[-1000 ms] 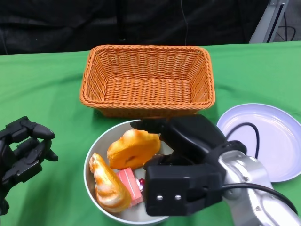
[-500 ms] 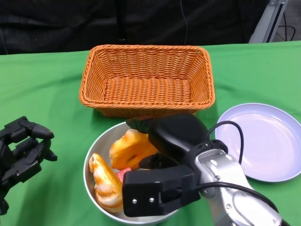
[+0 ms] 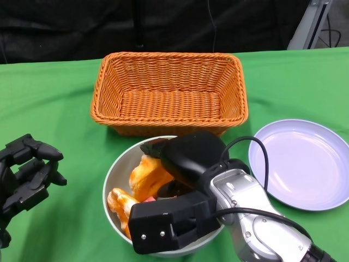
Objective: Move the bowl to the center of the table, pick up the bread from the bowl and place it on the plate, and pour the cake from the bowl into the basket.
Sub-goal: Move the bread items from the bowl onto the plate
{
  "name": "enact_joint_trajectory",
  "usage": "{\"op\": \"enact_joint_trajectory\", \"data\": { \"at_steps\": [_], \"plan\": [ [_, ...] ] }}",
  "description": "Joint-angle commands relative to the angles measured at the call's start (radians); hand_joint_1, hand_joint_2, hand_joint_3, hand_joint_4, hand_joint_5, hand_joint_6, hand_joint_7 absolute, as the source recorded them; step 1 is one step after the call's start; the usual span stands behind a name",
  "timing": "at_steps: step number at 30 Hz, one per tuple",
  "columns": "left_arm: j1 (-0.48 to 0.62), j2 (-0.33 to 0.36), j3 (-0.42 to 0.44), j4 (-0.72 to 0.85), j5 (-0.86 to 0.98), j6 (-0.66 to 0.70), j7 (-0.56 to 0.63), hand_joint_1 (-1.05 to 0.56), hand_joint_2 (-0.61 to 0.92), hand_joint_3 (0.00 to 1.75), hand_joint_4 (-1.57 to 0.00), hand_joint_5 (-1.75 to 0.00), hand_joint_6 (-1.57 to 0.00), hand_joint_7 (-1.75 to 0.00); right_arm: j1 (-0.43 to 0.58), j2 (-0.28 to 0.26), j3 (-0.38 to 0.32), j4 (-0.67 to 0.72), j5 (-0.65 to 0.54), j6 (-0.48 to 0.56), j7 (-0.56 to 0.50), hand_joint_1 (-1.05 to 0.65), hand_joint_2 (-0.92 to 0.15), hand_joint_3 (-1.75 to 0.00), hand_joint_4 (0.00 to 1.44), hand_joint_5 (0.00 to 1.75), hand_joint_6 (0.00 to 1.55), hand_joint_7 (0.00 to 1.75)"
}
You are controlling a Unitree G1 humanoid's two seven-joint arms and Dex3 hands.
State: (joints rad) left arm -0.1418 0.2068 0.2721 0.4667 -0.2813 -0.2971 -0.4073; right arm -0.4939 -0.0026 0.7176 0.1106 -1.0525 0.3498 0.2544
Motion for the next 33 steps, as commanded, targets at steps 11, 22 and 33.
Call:
{"op": "enact_joint_trajectory", "data": {
  "at_steps": [11, 22, 33],
  "plan": [
    [-0.017, 0.018, 0.0, 0.043, 0.003, -0.032, -0.013, -0.02, 0.79, 0.68, -0.7, -1.54, -0.75, -1.23, 0.024, -0.006, 0.051, 0.136, -0.033, -0.121, -0.322, -0.51, -0.88, 0.0, 0.73, 0.81, 0.8, 0.02],
    [-0.021, 0.018, -0.003, 0.06, 0.008, -0.053, -0.011, -0.01, 0.77, 0.71, -0.69, -1.55, -0.76, -1.22, -0.017, -0.015, 0.034, 0.33, 0.01, -0.278, -0.534, -0.47, -0.92, -0.03, 0.67, 1.15, 1.07, 0.06],
    [-0.033, 0.021, -0.003, 0.083, 0.01, -0.058, -0.01, -0.01, 0.77, 0.7, -0.69, -1.55, -0.76, -1.23, -0.031, -0.031, -0.011, 0.331, 0.053, -0.34, -0.62, -0.45, -0.89, -0.01, 0.64, 1.18, 1.15, 0.08]
  ]
}}
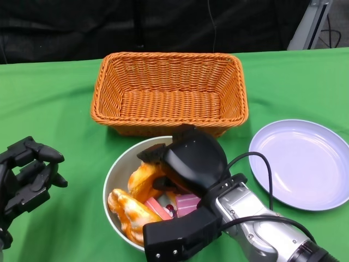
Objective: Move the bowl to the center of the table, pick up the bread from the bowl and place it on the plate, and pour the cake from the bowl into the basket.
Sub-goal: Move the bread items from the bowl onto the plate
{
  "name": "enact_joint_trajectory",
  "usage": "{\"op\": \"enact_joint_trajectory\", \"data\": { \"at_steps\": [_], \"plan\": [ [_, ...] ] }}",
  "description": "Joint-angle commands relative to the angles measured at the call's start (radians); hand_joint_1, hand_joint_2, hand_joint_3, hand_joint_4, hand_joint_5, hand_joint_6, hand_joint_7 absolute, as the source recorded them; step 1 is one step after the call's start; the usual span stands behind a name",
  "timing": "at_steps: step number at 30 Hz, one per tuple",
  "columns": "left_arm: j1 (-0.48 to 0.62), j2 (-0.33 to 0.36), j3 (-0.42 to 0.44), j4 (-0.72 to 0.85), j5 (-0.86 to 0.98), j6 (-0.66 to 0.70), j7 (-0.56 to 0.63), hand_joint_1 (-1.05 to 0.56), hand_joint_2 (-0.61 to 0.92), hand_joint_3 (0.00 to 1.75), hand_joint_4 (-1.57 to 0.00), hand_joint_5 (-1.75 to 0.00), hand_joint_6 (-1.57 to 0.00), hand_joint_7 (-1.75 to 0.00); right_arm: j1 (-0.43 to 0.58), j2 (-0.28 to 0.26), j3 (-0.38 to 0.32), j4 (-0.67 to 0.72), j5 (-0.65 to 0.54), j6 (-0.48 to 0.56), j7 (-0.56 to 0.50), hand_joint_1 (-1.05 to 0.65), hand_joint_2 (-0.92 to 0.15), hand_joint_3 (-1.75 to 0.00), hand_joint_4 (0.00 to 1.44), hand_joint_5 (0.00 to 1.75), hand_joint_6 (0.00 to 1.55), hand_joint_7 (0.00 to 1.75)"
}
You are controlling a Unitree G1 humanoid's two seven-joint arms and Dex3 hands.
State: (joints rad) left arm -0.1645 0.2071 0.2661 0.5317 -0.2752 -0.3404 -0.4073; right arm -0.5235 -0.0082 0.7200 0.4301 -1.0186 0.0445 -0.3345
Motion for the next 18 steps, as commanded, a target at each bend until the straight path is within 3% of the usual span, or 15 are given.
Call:
{"op": "enact_joint_trajectory", "data": {
  "at_steps": [1, 7, 18],
  "plan": [
    [-0.012, 0.021, 0.003, 0.022, 0.005, -0.019, -0.01, -0.01, 0.77, 0.7, -0.69, -1.55, -0.76, -1.23, -0.004, -0.029, -0.019, 0.012, 0.022, -0.047, -0.045, -0.45, -0.89, -0.01, 0.64, 1.17, 1.15, 0.08],
    [-0.016, 0.02, 0.002, 0.024, 0.007, -0.018, -0.003, -0.02, 0.77, 0.69, -0.69, -1.55, -0.75, -1.23, -0.006, -0.051, -0.062, -0.045, 0.058, -0.108, -0.077, -0.41, -0.89, 0.0, 0.65, 1.16, 1.15, 0.07],
    [-0.026, 0.023, 0.001, 0.049, 0.008, -0.039, -0.008, -0.03, 0.78, 0.68, -0.68, -1.55, -0.76, -1.21, 0.065, -0.05, -0.17, -0.252, 0.21, -0.139, 0.053, -0.32, -0.92, -0.02, 0.68, 1.13, 1.18, 0.08]
  ]
}}
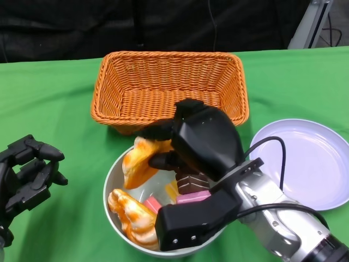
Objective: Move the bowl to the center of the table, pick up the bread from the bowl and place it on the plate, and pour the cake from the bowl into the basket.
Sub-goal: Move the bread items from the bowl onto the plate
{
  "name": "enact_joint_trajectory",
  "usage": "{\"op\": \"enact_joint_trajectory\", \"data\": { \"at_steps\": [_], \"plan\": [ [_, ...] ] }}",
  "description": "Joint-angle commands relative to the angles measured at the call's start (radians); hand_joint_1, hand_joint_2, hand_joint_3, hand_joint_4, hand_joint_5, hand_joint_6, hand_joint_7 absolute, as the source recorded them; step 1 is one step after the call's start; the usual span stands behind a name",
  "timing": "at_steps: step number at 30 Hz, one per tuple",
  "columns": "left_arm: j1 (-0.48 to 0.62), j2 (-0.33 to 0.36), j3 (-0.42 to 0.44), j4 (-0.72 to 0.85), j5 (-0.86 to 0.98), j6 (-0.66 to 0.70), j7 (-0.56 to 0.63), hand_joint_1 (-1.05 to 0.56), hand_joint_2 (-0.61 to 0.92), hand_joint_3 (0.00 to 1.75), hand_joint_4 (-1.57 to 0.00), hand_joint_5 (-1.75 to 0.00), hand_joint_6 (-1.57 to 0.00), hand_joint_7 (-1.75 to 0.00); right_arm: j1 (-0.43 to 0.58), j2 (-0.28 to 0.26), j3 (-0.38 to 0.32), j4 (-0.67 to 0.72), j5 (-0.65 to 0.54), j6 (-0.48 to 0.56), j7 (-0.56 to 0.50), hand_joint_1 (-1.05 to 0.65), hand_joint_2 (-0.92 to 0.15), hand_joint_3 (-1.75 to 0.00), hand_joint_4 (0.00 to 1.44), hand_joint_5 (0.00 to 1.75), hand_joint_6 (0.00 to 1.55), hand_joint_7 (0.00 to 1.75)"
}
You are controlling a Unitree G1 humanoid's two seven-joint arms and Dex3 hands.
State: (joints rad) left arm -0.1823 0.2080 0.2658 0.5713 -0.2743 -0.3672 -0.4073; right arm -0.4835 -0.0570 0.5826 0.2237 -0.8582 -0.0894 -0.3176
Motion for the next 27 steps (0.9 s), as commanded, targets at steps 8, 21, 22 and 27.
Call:
{"op": "enact_joint_trajectory", "data": {
  "at_steps": [8, 21, 22, 27],
  "plan": [
    [-0.006, 0.021, 0.002, 0.006, 0.009, -0.016, -0.003, -0.03, 0.78, 0.68, -0.68, -1.55, -0.76, -1.21, 0.094, 0.003, -0.079, -0.159, 0.145, -0.002, 0.117, -0.29, -0.92, -0.04, 0.67, 1.36, 1.21, 0.12],
    [-0.006, 0.019, 0.005, 0.006, 0.011, -0.02, -0.003, -0.03, 0.74, 0.74, -0.67, -1.57, -0.75, -1.24, 0.217, -0.035, -0.189, -0.346, 0.241, 0.051, 0.273, -0.24, -0.92, -0.06, 0.66, 1.4, 1.19, 0.11],
    [-0.006, 0.018, 0.005, 0.005, 0.009, -0.019, -0.003, -0.02, 0.74, 0.74, -0.67, -1.57, -0.75, -1.23, 0.228, -0.037, -0.201, -0.361, 0.258, 0.057, 0.285, -0.24, -0.92, -0.07, 0.66, 1.41, 1.19, 0.11],
    [-0.002, 0.02, 0.005, 0.0, 0.012, -0.017, 0.0, -0.02, 0.74, 0.74, -0.68, -1.56, -0.76, -1.22, 0.266, -0.051, -0.266, -0.394, 0.326, 0.035, 0.297, -0.22, -0.92, -0.08, 0.65, 1.49, 1.21, 0.14]
  ]
}}
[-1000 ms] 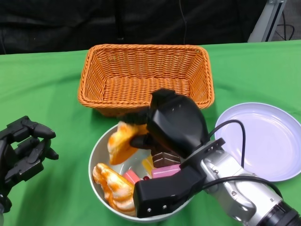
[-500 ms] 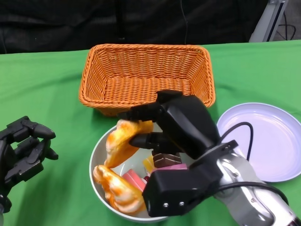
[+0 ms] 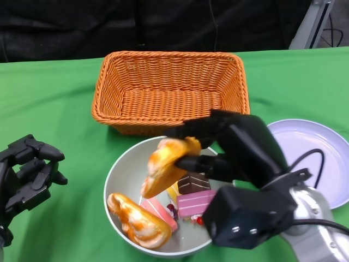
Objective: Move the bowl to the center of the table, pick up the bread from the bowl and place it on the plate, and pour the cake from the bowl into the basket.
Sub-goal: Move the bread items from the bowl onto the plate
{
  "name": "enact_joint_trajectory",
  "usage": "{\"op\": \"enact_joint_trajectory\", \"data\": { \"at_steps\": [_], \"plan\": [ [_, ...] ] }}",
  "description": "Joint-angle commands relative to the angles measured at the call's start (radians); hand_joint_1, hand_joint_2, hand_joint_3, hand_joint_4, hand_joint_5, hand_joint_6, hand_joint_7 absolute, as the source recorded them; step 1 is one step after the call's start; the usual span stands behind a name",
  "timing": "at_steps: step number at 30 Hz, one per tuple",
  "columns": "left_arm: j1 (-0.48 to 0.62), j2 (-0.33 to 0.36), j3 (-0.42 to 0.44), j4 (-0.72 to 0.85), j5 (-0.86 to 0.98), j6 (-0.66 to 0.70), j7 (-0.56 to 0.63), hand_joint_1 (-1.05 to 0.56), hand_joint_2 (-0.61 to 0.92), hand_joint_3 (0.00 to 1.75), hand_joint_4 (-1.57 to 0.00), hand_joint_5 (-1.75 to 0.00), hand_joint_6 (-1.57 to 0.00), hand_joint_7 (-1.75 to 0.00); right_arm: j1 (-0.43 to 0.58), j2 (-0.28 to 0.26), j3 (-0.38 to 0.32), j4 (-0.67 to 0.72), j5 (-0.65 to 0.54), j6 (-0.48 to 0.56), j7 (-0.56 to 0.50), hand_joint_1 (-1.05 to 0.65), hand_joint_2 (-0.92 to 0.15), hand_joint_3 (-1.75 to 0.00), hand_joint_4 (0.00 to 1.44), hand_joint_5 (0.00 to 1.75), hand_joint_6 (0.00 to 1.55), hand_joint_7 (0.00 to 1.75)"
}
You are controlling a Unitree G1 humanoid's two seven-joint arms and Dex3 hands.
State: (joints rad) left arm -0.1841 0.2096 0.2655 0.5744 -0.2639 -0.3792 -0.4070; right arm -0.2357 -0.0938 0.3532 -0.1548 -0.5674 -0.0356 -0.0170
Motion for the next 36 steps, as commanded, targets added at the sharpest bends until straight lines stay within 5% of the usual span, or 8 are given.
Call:
{"op": "enact_joint_trajectory", "data": {
  "at_steps": [1, 7, 10, 13, 21, 31, 36],
  "plan": [
    [0.0, 0.019, 0.006, -0.004, 0.0, -0.002, 0.0, -0.02, 0.75, 0.74, -0.68, -1.56, -0.76, -1.22, 0.024, -0.019, -0.051, -0.019, 0.046, -0.027, -0.005, -0.22, -0.92, -0.08, 0.65, 1.51, 1.2, 0.15],
    [0.003, 0.022, 0.007, -0.008, -0.002, 0.0, -0.004, -0.02, 0.76, 0.72, -0.67, -1.55, -0.76, -1.2, 0.06, -0.043, -0.135, -0.111, 0.044, 0.062, 0.025, -0.25, -0.92, -0.13, 0.65, 1.48, 1.16, 0.21],
    [0.006, 0.022, 0.009, -0.013, -0.002, 0.0, -0.001, -0.02, 0.76, 0.7, -0.68, -1.55, -0.77, -1.2, 0.081, -0.051, -0.197, -0.145, 0.067, 0.136, 0.047, -0.3, -0.92, -0.15, 0.65, 1.54, 0.96, 0.64],
    [0.005, 0.023, 0.01, -0.01, -0.004, -0.003, -0.005, -0.02, 0.76, 0.71, -0.69, -1.54, -0.77, -1.2, 0.095, -0.058, -0.231, -0.158, 0.074, 0.17, 0.055, -0.31, -0.92, -0.16, 0.66, 1.57, 0.91, 0.75],
    [-0.004, 0.031, 0.014, 0.006, -0.002, -0.003, -0.002, -0.01, 0.76, 0.71, -0.68, -1.55, -0.76, -1.21, 0.142, -0.107, -0.339, -0.097, 0.07, 0.189, 0.014, -0.26, -0.92, -0.16, 0.79, 1.74, 0.88, 0.78],
    [-0.023, 0.038, 0.019, 0.048, -0.004, -0.026, -0.013, 0.0, 0.77, 0.72, -0.68, -1.56, -0.76, -1.2, 0.167, -0.19, -0.358, 0.034, 0.058, 0.253, 0.046, -0.21, -0.92, -0.12, 0.74, 1.74, 0.94, 0.67],
    [-0.02, 0.038, 0.019, 0.047, -0.004, -0.024, -0.01, -0.01, 0.76, 0.7, -0.68, -1.55, -0.77, -1.19, 0.131, -0.212, -0.349, 0.116, 0.064, 0.291, 0.067, -0.25, -0.92, -0.12, 0.73, 1.75, 0.8, 1.14]
  ]
}}
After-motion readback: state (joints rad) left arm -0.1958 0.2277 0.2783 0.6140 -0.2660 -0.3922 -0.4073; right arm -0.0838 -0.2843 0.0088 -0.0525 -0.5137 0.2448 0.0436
